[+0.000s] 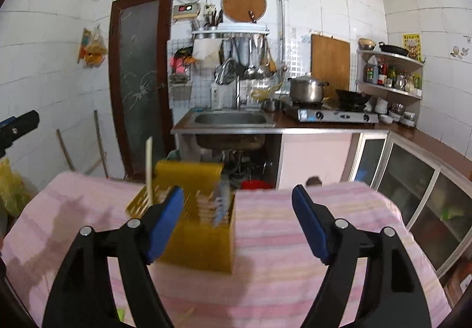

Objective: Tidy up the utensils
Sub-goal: 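Lower the spoon into the yellow holder and open the right tool while the left tool releases its chopstick there, then move the right tool back to the table and grasp another wooden chopstick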

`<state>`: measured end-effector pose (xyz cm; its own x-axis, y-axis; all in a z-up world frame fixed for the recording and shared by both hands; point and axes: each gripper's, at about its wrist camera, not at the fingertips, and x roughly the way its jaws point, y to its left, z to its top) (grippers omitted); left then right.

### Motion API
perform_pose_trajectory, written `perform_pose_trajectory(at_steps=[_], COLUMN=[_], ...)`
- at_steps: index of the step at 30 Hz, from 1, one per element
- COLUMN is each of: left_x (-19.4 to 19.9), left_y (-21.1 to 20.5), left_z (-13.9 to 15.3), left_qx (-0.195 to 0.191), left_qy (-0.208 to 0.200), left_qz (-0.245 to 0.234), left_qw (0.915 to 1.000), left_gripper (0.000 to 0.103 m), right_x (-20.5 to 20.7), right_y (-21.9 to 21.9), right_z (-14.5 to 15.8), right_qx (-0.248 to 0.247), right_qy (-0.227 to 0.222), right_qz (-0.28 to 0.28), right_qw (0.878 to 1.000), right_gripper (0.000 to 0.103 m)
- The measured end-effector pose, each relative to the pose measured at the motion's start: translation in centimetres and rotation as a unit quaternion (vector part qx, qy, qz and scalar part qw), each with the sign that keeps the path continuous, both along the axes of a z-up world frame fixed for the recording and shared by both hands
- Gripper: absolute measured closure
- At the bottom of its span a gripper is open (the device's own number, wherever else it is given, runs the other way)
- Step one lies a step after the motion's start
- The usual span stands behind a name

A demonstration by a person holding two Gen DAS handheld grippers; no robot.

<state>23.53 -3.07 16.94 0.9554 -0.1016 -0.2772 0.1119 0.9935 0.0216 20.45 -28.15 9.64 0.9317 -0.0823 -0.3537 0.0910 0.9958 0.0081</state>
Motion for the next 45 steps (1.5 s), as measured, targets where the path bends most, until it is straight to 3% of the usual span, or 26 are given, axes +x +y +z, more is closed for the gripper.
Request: perform_pose_trajectory(at_steps=[5, 12, 24, 34, 39, 40, 42, 45], left_x=[-4.5, -6.2, -5.3, -1.5, -0.5, -0.3, 0.1, 0.6], left_y=[2.7, 5.1, 5.9, 3.0, 1.5, 1.3, 1.1, 1.3], left_z=[-2.0, -5.8, -13.8, -19.4, -21.0, -21.4, -22.1, -23.0], left_qx=[0.008, 0.003, -0.012, 0.0, 0.004, 0.01, 0.015, 0.009], left_qy=[0.016, 0.055, 0.155, 0.252, 0.276, 0.279, 0.292, 0.314], left_qz=[0.016, 0.029, 0.035, 0.037, 0.033, 0.034, 0.036, 0.029], left_qw=[0.9997, 0.998, 0.9873, 0.967, 0.9607, 0.9595, 0.9557, 0.9488], left_gripper=[0.005, 0.005, 0.005, 0.005, 0.005, 0.005, 0.006, 0.015], right_x=[-3.5, -5.7, -5.0, -2.3, -1.7, -1.5, -1.3, -1.0], right_y=[1.0, 1.6, 2.0, 2.2, 2.2, 2.3, 2.4, 2.9], right_z=[-1.9, -4.5, -10.5, -14.0, -15.0, -15.2, -15.6, -15.8], right_qx=[0.006, 0.014, 0.015, 0.009, 0.021, 0.027, 0.038, 0.046], right_qy=[0.019, 0.043, 0.119, 0.201, 0.229, 0.235, 0.246, 0.253], right_qz=[0.003, -0.003, -0.042, -0.075, -0.08, -0.081, -0.076, -0.074], right_qw=[1.0, 0.999, 0.992, 0.977, 0.97, 0.968, 0.965, 0.964], right_gripper=[0.026, 0.026, 0.026, 0.026, 0.027, 0.028, 0.042, 0.052])
